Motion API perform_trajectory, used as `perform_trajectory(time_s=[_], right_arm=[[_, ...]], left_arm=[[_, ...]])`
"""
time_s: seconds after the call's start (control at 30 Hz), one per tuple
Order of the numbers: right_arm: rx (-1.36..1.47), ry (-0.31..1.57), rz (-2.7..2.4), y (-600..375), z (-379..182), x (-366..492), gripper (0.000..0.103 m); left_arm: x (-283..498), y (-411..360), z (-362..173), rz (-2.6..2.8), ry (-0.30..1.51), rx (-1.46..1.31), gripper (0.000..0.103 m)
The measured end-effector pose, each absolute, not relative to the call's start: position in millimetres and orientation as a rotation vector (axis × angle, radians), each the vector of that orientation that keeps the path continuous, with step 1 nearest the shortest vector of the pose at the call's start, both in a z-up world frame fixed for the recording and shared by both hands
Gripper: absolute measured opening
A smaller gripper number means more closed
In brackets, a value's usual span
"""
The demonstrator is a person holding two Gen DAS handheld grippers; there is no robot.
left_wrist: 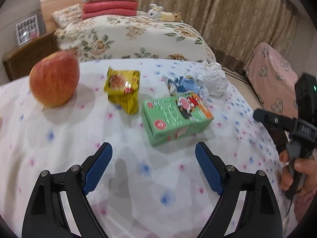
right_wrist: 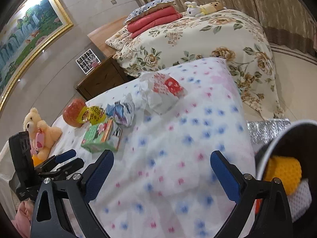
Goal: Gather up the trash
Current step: 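Move both open tools back over the bed, then grasp the green milk carton with the left tool while the right tool grasps the white plastic bag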
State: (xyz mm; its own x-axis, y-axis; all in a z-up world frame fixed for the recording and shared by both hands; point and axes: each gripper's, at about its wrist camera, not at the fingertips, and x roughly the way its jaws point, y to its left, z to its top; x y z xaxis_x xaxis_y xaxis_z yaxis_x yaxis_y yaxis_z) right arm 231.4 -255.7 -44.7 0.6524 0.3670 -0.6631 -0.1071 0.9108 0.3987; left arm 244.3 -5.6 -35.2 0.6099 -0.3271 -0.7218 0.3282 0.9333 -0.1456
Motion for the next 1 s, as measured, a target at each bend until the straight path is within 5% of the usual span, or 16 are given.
perform_trajectory(time_s=[0.5,0.6,0.73,0.8,1.0], right_arm=[[0.290,0.827,0.266,-245.9,-54.3,290.5,0.096],[0.284,0.832,0.259,-244.8,-56.1,296.9,0.083],[0.272,0.843,0.260,-242.5,-58.1,299.6,0.040],[0.277,0.836,0.269,-242.7,-57.9,296.8,0.032],[0.295,0.834,0.276,-243.4,-58.1,282.2,0.022]], left_arm=[[284.6,-27.2,-38.3,-0.526,0.859,0.105,0.091],[282.8,-32.8,-35.9,-0.558,0.843,0.132,0.091],[273.4,-38.1,-33.6,-0.586,0.810,0.169,0.089],[268.2,-41.8,-32.9,-0.592,0.799,0.193,0.071],[253.8,-48.8,-35.3,-0.626,0.836,0.184,0.053]])
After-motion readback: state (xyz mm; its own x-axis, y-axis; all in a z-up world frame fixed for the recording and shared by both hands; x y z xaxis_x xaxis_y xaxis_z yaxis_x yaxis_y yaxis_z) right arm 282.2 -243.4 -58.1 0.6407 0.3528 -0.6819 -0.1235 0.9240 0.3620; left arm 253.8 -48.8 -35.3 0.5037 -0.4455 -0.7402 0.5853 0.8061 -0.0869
